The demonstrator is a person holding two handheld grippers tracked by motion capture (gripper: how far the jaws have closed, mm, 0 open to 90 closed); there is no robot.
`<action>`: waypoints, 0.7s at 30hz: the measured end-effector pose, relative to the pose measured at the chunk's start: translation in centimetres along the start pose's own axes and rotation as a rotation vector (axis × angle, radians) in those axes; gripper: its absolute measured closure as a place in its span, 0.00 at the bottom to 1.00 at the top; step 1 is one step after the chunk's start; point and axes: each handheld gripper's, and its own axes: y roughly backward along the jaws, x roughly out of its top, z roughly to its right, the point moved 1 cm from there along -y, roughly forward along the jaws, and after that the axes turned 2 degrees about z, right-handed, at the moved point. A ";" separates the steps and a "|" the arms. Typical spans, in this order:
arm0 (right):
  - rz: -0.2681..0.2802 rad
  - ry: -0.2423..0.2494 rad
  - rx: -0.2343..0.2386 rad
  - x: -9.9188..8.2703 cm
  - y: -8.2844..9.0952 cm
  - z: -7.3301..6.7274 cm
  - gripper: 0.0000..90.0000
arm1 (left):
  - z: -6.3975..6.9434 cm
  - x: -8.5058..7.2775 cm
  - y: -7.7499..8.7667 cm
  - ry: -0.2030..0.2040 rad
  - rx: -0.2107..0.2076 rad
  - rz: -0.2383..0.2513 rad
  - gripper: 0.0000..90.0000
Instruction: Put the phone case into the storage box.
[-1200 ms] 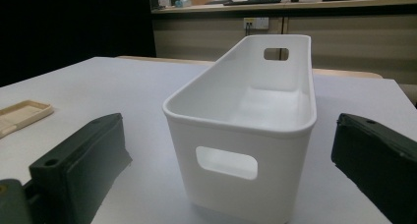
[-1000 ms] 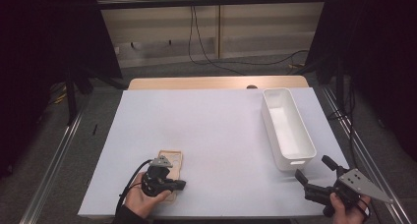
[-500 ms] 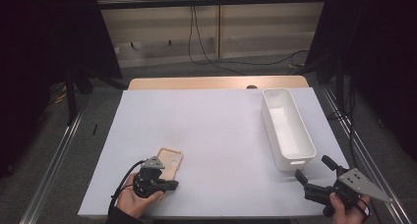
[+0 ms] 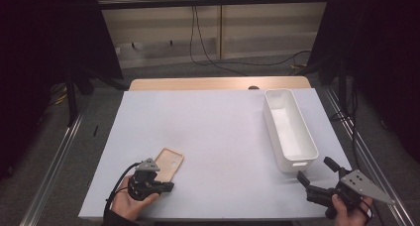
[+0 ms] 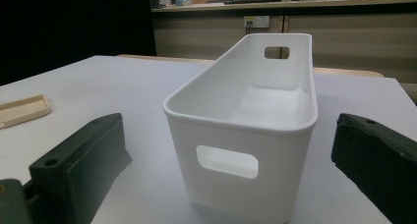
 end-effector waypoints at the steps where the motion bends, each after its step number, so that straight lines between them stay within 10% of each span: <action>1: 0.000 0.000 0.000 0.0 0.0 0.0 0.00 | -0.1 0.0 0.0 0.005 -0.002 0.001 1.00; 21: 0.001 -0.002 -0.002 0.0 0.0 0.0 0.00 | 1.0 0.7 1.2 -0.064 -0.027 0.156 0.90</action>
